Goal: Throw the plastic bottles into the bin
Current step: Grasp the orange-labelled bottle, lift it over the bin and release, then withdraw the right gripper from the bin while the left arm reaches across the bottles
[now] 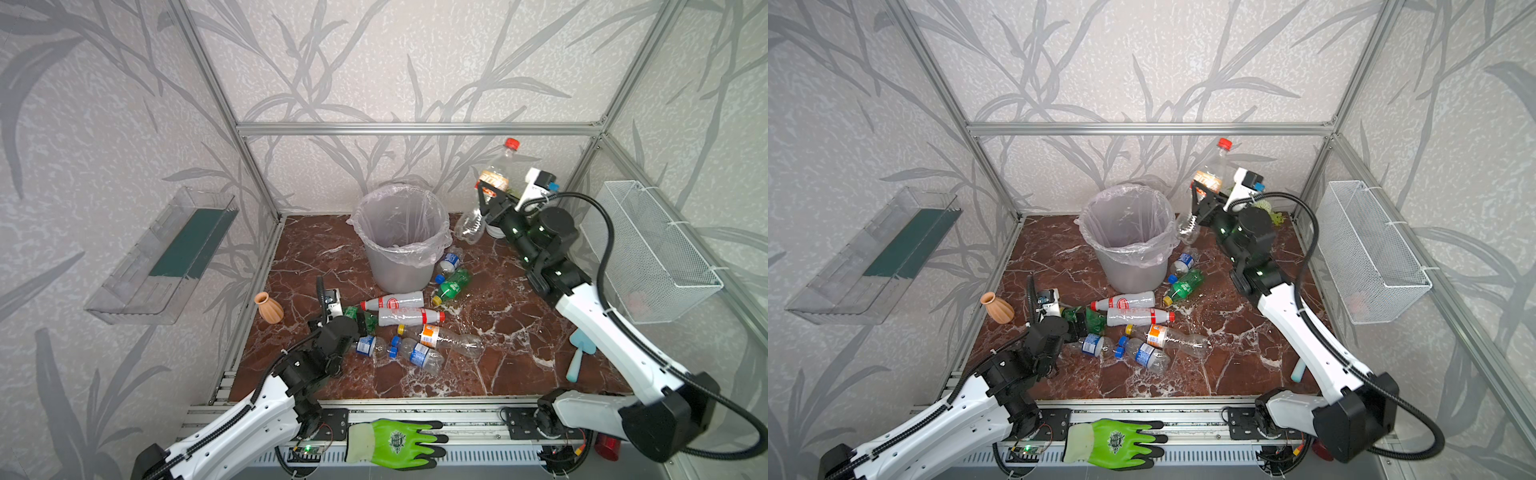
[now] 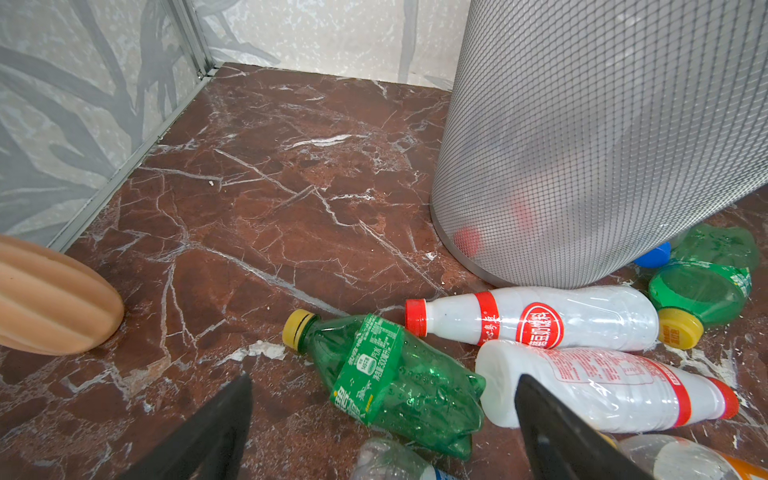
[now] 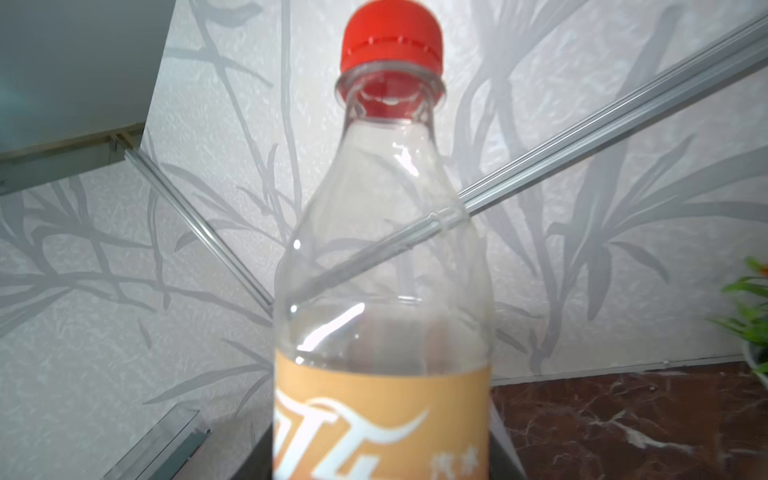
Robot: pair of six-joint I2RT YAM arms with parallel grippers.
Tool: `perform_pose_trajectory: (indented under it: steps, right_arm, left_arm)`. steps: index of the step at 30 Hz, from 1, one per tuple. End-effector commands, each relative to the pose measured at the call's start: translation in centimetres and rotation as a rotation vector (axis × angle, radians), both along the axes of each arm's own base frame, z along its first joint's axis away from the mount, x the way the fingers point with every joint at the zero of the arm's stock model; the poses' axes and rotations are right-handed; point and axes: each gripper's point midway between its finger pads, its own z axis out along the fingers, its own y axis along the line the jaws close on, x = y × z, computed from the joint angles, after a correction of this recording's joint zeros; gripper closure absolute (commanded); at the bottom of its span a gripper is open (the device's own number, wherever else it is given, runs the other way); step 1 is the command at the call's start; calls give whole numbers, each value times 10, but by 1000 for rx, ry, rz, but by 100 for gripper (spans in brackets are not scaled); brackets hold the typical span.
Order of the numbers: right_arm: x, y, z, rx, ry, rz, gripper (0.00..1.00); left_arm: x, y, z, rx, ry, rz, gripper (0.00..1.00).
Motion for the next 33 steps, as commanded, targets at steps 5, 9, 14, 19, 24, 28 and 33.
perform_pose_trajectory:
  steps: [5,9,14,19,24,28,33]
  right_arm:
    - [56,118,-73,-233,184,234,15]
    - [47,96,-65,-238,141,161,1]
    - [17,50,-37,-277,68,41,1]
    - [4,7,-58,-330,115,-34,1]
    - [-7,-22,-100,-343,188,-48,1]
    - [-19,-45,-142,-360,269,-68,1]
    - [-42,-75,-198,-389,369,-74,1]
  left_arm:
    - [-1,16,-5,-9,6,115,1]
    - [-5,18,-7,-25,8,112,1]
    - [-4,15,-5,-40,-13,98,1]
    - [-3,11,-4,-31,-5,74,1]
    - [-1,10,-3,-28,-3,74,1]
    - [-1,4,-4,-39,14,49,1]
    - [0,-24,-7,-34,44,-108,1]
